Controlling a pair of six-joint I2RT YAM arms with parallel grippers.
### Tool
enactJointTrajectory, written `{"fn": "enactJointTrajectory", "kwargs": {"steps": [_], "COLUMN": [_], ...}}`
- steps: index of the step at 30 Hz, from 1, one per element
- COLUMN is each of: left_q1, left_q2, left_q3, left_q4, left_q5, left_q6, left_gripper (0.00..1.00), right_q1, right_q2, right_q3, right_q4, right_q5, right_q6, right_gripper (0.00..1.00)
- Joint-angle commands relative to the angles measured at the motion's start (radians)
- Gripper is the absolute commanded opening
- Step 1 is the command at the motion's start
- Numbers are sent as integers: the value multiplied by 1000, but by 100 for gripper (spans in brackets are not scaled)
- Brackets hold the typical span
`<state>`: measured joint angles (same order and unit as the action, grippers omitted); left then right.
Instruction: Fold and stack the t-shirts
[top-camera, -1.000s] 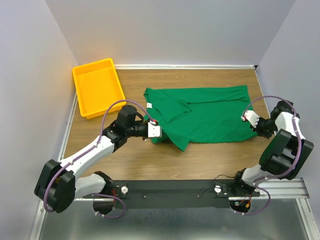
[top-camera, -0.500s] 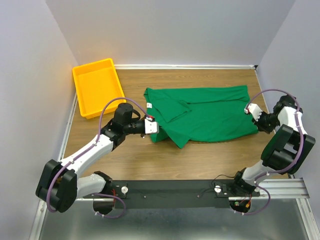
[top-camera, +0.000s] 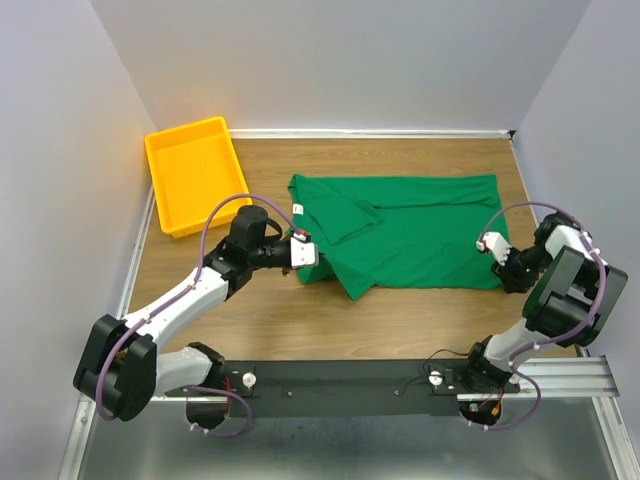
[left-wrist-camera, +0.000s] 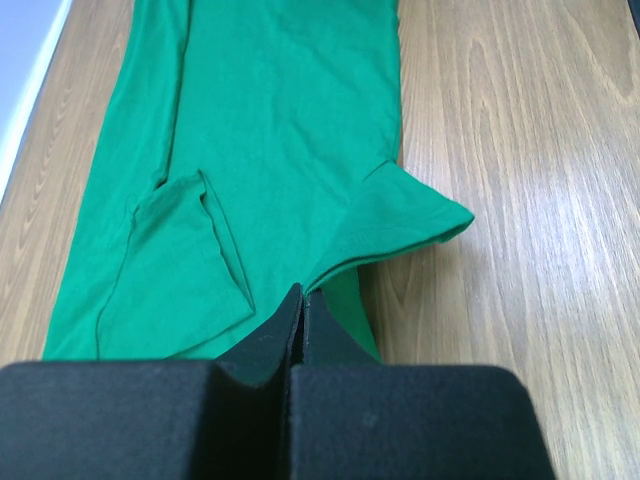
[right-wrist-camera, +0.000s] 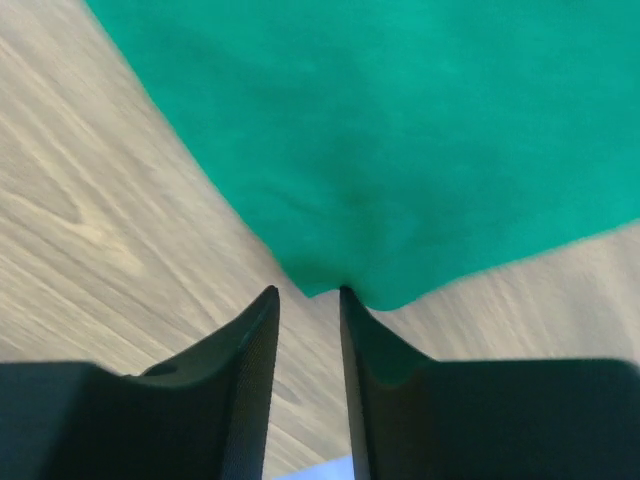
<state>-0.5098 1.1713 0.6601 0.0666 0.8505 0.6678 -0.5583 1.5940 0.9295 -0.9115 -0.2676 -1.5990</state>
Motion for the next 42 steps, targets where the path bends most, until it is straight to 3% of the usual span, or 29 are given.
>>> {"fn": "enactJointTrajectory", "kwargs": {"steps": [1,7,12,19,27,31,32,38,42], "left_q1": [5,7,7,8,8,8,8,8,8], "left_q2": [7,-7,-13,-2,4,1,-1,4,13], "left_q3": [32,18,7,10,16,13,13,6,12], "left_q4": [19,12,6,4,4,4,4,4,6], "left_q5": [38,30,30,36,36,36,35,27,16], "left_q6": [-7,-2,-4,-7,-7,-10,-10,-4,1], "left_gripper": [0,0,0,0,0,0,0,0,0], "right_q1": [-6,-9,-8,-8,-8,-8,-8,-8,-8], "right_q2": [20,34,-19,-48,0,21,27,23,-3], "right_q3": [90,166,59,-50,-57,-84,-89,-97,-58], "right_q4": [14,11,-3,17,85,138,152,163,108], "right_q5": [-12,8,1,2,-1,28,42,51,47], "right_q6": [53,102,31,28,80,99,100,114,90], "right_gripper": [44,48,55,54,50,41,31,1,0]}}
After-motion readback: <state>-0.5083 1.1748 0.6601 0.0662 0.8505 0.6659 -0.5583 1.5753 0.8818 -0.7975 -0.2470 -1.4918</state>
